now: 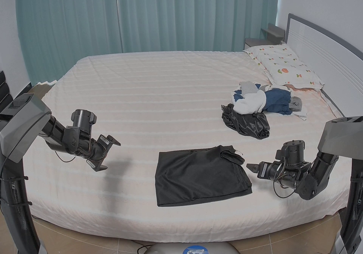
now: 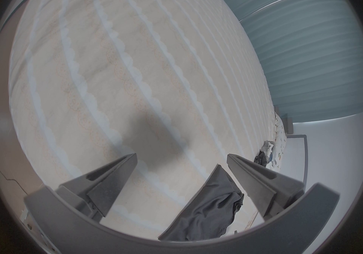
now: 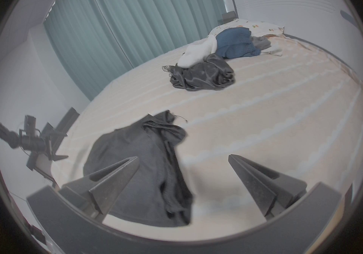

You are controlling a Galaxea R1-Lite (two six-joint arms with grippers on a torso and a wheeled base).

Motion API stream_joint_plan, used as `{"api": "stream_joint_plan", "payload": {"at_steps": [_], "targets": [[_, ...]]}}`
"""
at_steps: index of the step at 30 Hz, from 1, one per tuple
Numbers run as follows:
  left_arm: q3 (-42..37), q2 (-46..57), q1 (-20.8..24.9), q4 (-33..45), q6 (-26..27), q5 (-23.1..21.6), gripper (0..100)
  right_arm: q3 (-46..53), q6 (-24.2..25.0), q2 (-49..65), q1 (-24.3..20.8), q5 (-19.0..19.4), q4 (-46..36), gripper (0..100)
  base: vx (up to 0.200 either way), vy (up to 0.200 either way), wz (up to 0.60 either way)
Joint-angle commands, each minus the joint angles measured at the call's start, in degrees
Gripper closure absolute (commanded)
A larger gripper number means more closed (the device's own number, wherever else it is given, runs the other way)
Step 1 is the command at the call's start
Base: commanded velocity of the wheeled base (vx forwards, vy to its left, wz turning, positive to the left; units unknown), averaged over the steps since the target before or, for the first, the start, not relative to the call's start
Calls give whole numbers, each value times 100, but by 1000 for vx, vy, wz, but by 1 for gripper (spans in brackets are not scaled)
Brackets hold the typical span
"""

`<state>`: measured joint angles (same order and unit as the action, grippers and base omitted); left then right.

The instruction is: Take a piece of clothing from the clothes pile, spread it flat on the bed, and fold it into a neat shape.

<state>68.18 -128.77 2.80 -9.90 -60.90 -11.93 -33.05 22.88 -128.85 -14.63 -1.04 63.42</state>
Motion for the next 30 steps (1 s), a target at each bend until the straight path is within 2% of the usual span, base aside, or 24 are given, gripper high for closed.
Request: {"api": "stream_joint_plan", "payload": {"at_steps": [1, 3, 4, 5, 7, 11, 15, 21, 30], "targets": [[-95, 19, 1, -144, -44, 42, 0, -439, 331, -237, -295, 16, -31, 0, 0, 0, 0], [-121, 19, 1, -214, -44, 51, 0, -606, 691, -360, -453, 77, -31, 0, 200, 0, 0], [-121, 19, 1, -214, -44, 51, 0, -606, 691, -360, -453, 77, -31, 0, 200, 0, 0], [-147, 19, 1, -232, -36, 60, 0, -817, 955, -491, -576, 139, -49, 0, 200, 0, 0], [-156, 19, 1, -241, -36, 68, 0, -1019, 1104, -562, -655, 192, -119, 0, 200, 0, 0], [-165, 10, 1, -241, -9, 68, 0, -1309, 1359, -711, -840, 376, -312, 0, 0, 0, 0], [-165, 1, 10, -241, 17, 86, 0, -1714, 1403, -790, -1077, 385, -497, 0, 0, 0, 0], [-156, -17, 36, -249, 17, 174, 0, -1828, 1403, -782, -1385, 385, -760, 0, 0, 0, 0], [-156, -25, 36, -249, 26, 183, 0, -2426, 1403, -1291, -1367, 367, -936, 0, 0, 0, 0]]}}
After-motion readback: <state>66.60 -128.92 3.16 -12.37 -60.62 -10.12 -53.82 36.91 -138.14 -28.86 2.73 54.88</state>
